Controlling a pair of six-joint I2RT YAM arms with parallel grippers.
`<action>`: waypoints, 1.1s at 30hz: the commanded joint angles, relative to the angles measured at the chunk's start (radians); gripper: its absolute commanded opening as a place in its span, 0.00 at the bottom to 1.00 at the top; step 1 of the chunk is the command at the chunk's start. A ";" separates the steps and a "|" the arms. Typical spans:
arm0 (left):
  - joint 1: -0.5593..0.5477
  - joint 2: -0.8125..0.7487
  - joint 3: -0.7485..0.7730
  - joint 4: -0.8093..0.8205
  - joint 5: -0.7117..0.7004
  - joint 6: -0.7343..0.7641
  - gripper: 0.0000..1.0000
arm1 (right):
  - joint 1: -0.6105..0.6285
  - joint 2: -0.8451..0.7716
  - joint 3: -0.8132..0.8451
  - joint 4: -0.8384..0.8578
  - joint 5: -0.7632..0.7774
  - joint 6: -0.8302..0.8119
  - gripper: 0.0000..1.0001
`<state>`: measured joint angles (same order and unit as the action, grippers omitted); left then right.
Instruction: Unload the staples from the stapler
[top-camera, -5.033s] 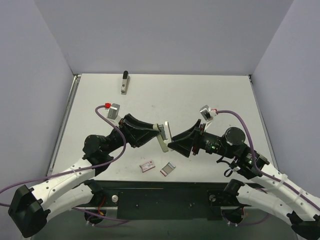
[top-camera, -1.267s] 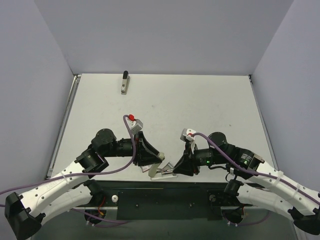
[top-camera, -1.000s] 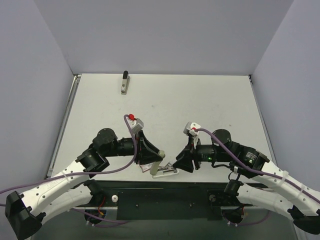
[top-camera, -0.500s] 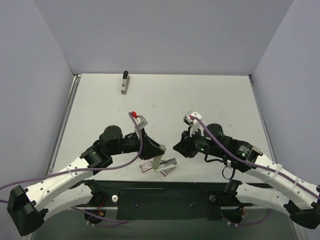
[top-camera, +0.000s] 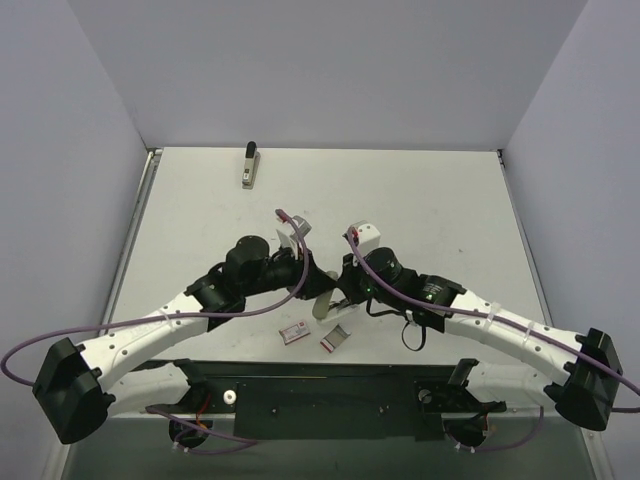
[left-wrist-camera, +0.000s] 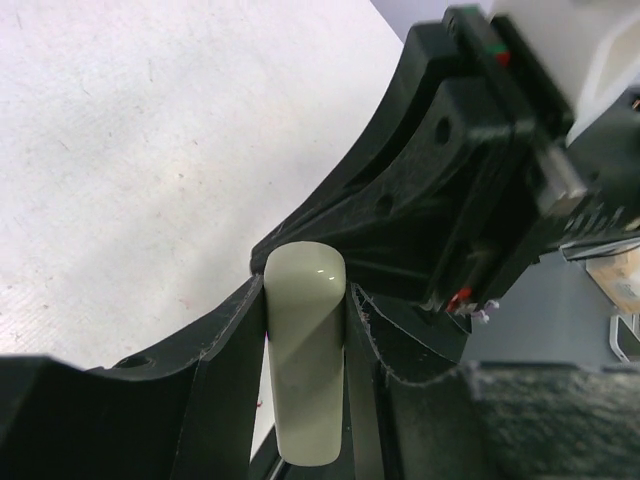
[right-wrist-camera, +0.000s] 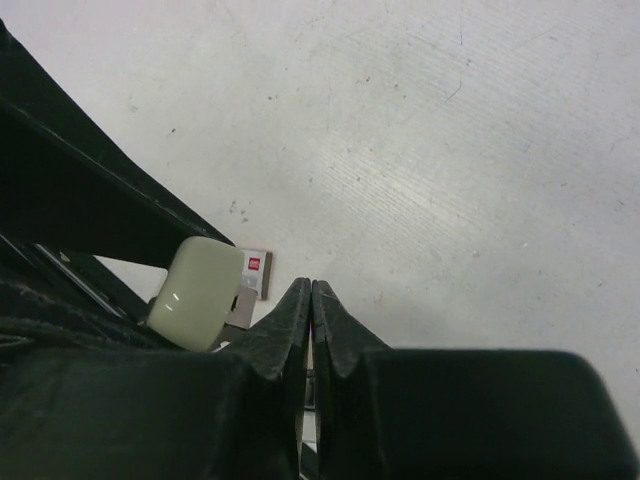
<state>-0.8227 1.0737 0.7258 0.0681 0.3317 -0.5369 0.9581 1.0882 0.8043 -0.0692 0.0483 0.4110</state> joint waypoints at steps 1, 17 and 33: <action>0.010 0.034 0.098 0.047 -0.069 0.011 0.00 | -0.007 0.050 -0.030 0.181 0.042 0.014 0.00; 0.148 0.180 0.165 0.180 -0.161 0.006 0.00 | -0.091 0.234 -0.097 0.454 -0.083 0.094 0.00; 0.177 0.338 0.165 0.415 -0.323 0.008 0.00 | -0.191 0.489 -0.025 0.713 -0.353 0.190 0.00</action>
<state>-0.6533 1.4021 0.8227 0.2550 0.0715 -0.5262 0.7567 1.5539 0.7326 0.5537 -0.1722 0.5587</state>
